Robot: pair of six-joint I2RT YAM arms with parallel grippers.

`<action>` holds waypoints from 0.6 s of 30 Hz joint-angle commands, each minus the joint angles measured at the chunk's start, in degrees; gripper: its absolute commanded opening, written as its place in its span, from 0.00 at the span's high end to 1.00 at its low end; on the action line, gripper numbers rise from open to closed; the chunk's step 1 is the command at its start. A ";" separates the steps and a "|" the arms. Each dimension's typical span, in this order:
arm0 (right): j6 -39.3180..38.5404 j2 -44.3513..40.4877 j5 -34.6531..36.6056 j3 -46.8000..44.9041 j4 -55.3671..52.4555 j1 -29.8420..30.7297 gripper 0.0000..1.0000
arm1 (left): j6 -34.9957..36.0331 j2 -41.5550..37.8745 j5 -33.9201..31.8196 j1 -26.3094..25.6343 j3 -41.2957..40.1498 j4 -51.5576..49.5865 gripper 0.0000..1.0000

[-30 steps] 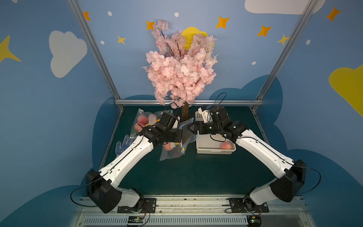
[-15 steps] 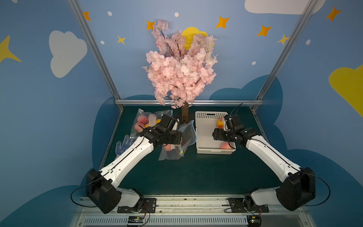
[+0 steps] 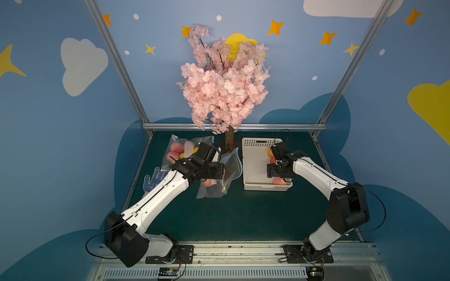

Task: Place the peach in a zip-top bag and seal the zipper
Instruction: Pick up the peach from the basket.

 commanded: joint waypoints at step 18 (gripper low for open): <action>0.07 10.90 -0.14 2.75 -9.27 -0.37 0.27 | -0.16 -1.05 1.02 0.83 -0.90 0.94 0.97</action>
